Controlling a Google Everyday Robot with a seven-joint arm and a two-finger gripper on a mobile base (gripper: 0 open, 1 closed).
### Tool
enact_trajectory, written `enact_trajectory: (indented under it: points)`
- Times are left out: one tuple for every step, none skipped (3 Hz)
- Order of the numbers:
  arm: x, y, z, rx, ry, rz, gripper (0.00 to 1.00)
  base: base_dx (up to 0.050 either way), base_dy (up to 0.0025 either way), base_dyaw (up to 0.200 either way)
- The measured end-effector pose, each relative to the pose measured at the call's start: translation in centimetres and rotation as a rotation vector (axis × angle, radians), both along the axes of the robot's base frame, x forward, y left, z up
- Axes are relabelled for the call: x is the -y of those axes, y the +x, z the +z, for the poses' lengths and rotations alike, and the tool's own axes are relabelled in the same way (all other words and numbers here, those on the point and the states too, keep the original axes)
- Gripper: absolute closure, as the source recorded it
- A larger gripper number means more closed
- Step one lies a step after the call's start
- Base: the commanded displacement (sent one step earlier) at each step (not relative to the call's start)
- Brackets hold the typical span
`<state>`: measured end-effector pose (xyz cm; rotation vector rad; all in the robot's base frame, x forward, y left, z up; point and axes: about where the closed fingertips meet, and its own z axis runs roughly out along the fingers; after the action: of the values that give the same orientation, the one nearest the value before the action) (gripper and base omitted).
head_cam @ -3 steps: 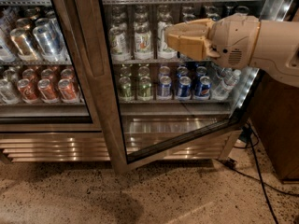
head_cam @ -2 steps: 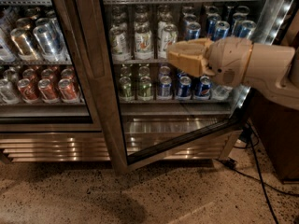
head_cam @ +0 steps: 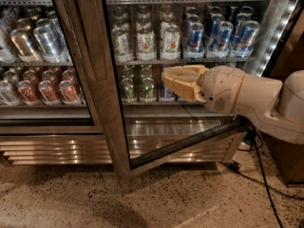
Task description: Open right fridge door
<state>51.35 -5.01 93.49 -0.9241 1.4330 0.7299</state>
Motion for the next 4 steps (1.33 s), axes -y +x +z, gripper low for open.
enact_trajectory:
  points:
    - [-1.1,-3.3,-0.1,0.005,0.073,0.039,1.0,0.0,0.0,0.0]
    - [-1.2,-7.4,0.6,0.024,0.157,0.083,1.0,0.0,0.0,0.0]
    - [-0.3,-10.9,1.3,0.046,0.216,0.104,1.0,0.0,0.0,0.0]
    - [-0.3,-10.9,1.3,0.046,0.216,0.104,1.0,0.0,0.0,0.0]
